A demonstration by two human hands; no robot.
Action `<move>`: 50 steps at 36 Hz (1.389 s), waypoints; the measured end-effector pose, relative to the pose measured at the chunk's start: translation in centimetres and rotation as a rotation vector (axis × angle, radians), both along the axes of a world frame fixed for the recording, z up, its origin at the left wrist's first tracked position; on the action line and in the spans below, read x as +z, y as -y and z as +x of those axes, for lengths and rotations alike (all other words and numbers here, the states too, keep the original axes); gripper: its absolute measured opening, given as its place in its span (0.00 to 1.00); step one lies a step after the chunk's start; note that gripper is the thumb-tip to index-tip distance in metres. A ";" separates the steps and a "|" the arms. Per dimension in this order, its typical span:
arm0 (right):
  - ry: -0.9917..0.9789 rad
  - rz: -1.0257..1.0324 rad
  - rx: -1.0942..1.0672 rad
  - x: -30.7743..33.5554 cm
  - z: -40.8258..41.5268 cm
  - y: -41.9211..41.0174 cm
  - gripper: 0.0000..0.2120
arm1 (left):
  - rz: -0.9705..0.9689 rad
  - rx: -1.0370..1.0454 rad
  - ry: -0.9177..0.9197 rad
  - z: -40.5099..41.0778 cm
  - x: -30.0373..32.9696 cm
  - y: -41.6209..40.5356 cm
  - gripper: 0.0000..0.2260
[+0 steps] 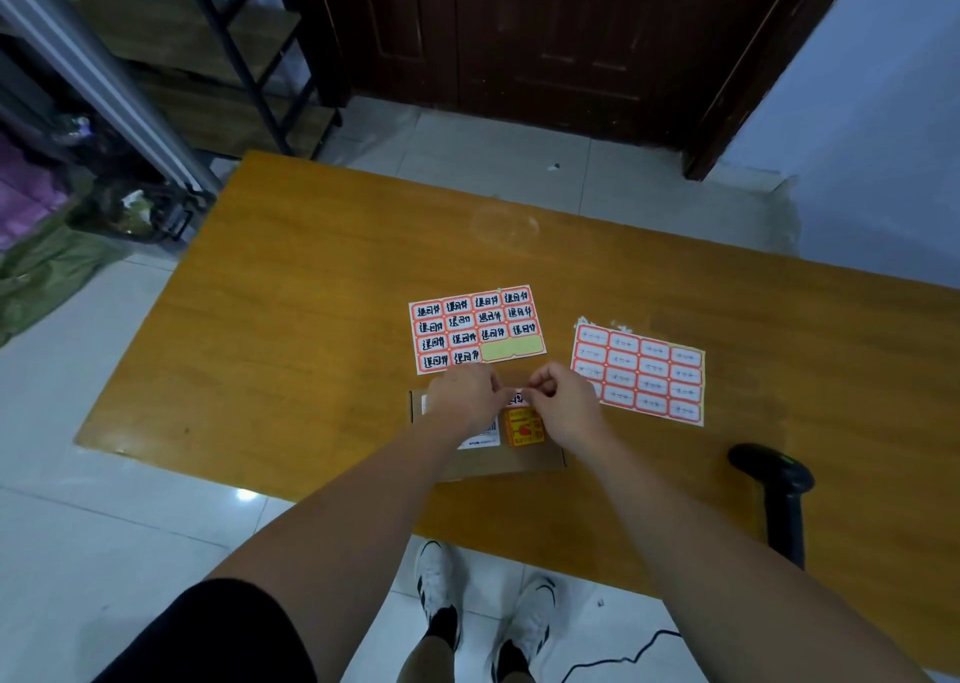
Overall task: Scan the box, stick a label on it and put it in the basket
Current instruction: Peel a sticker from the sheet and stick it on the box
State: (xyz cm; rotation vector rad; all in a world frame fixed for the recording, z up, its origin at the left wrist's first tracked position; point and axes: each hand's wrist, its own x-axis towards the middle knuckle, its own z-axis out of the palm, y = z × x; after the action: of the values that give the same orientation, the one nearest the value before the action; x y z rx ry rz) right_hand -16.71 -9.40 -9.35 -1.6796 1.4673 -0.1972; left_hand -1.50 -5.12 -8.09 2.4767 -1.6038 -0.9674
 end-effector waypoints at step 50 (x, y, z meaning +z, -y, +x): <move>-0.126 0.092 -0.144 -2.2 -1.2 -2.6 0.41 | 0.007 0.060 -0.084 0.0 -0.7 -1.0 0.17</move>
State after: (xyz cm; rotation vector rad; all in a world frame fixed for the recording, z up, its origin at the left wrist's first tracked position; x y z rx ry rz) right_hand -17.92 -6.83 -11.55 -1.5371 1.6676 -0.1021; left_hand -1.51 -4.08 -8.75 2.4385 -1.4956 -1.0550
